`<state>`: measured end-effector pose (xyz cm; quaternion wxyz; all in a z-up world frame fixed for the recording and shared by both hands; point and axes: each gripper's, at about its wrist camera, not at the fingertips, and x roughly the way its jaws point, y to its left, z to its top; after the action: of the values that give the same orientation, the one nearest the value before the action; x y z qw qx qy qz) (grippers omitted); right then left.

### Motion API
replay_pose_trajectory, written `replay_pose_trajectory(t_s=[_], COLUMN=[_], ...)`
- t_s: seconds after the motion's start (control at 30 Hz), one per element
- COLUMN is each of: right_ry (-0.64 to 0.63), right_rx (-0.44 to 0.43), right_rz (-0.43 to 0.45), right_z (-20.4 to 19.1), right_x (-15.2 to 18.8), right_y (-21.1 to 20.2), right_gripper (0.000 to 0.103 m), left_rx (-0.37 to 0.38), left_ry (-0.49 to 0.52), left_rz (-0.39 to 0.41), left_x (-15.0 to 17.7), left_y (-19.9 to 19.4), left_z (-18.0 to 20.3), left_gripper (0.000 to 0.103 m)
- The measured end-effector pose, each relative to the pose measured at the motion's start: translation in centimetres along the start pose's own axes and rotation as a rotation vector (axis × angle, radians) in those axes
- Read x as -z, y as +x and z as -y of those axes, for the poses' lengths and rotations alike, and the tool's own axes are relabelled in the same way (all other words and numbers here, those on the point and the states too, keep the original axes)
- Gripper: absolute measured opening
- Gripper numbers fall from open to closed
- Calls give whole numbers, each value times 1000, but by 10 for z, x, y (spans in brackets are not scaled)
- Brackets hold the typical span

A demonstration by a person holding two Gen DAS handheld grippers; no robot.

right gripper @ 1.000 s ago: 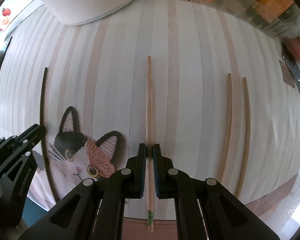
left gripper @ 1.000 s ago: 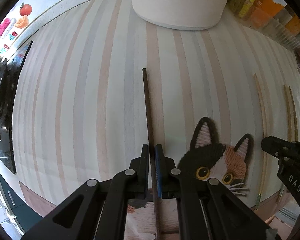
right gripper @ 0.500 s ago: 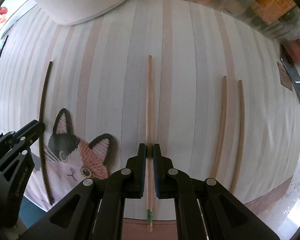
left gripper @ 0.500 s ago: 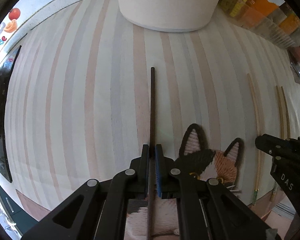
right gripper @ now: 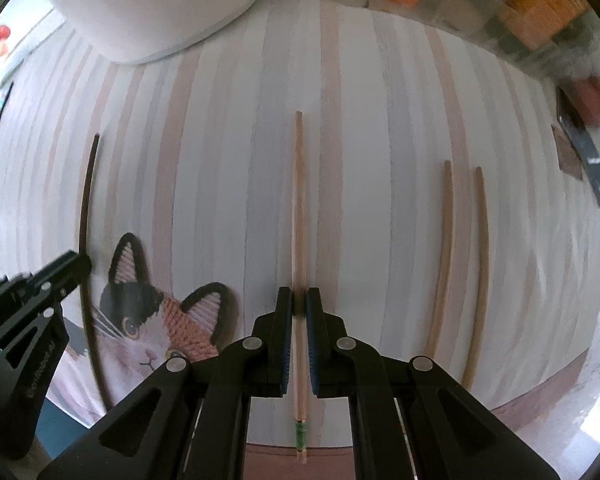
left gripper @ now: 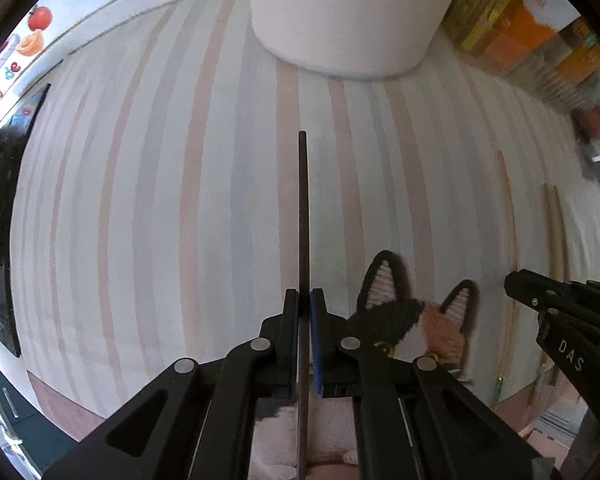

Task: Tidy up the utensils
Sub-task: 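Lift both held chopsticks upright and carry them over the cream holder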

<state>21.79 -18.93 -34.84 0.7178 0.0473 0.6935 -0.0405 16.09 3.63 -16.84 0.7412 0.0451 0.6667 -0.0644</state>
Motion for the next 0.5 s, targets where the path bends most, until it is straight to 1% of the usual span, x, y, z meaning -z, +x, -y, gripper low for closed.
replay_pose_trajectory(t_s=[0.1, 0.2, 0.37, 0.5], right_ry=[1, -8, -12, -13], right_rx=[-28, -61, -106, -130], right_rz=[28, 66, 123, 173], right_z=[7, 10, 15, 19], right_x=[6, 10, 16, 20], right_y=[-7, -24, -50, -70], right_gripper=[7, 7, 7, 7], left_rx=[18, 37, 31, 10], left_ry=[-8, -26, -66, -64], left_rz=[32, 66, 132, 195], left_x=[0, 2, 10, 16], left_y=[-17, -35, -58, -81], left_z=[-7, -15, -25, -23], left_gripper=[3, 3, 3, 3])
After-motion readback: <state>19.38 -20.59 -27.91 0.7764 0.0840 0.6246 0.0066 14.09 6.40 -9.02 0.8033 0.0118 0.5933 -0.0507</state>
